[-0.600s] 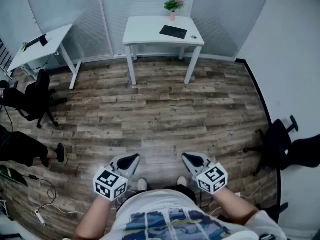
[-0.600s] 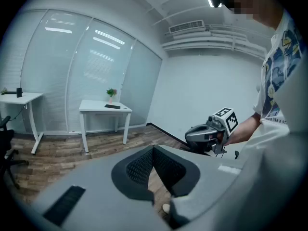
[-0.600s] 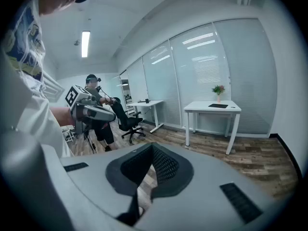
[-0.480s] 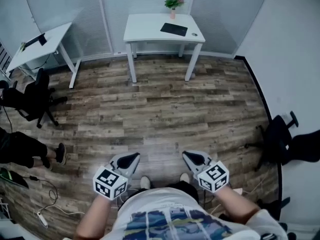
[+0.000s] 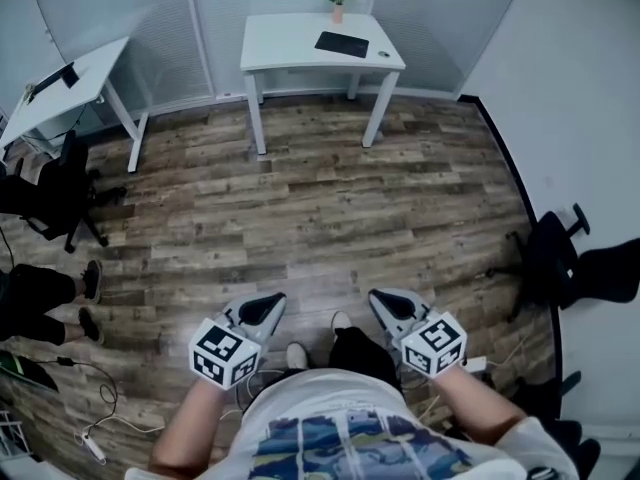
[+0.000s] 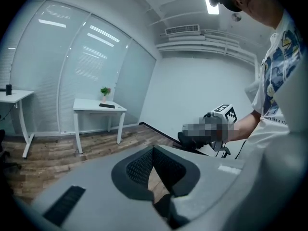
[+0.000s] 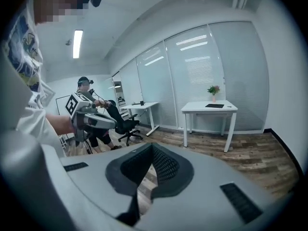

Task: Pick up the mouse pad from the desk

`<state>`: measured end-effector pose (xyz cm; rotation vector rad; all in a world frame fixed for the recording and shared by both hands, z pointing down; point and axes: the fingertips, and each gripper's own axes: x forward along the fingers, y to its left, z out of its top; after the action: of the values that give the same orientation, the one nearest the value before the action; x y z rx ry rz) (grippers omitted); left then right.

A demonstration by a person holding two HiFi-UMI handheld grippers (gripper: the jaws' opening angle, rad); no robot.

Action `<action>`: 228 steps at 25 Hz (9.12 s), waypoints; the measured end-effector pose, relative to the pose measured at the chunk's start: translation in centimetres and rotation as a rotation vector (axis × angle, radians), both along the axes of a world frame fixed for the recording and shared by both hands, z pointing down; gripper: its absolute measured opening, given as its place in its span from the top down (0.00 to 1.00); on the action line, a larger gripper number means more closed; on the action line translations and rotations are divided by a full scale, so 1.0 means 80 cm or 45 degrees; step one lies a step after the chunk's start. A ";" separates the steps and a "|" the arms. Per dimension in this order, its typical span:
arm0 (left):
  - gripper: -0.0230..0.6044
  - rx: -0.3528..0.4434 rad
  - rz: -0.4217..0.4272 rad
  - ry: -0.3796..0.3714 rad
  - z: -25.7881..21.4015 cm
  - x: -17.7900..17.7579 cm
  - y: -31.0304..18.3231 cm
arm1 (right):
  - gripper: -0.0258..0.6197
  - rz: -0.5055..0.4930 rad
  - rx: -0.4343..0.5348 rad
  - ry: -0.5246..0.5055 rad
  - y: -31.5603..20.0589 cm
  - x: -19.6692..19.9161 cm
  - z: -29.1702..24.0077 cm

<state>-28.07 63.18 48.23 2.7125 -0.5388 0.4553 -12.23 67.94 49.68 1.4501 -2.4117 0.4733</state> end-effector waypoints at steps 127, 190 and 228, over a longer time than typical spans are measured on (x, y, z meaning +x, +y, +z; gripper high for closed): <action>0.96 -0.076 -0.273 -0.153 0.002 0.568 -1.282 | 0.63 0.143 -0.470 0.242 -1.511 0.777 0.299; 0.96 -0.026 -0.254 0.052 -0.019 0.337 -1.094 | 0.92 0.073 0.007 0.693 -1.451 0.603 -0.009; 0.96 -0.018 -0.158 0.160 -0.011 0.251 -0.947 | 0.92 -0.131 0.209 0.635 -1.249 0.391 -0.285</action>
<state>-7.98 -12.61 47.38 2.6526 -0.6618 0.2539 19.05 -31.97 26.89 1.3050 -2.1375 -0.1076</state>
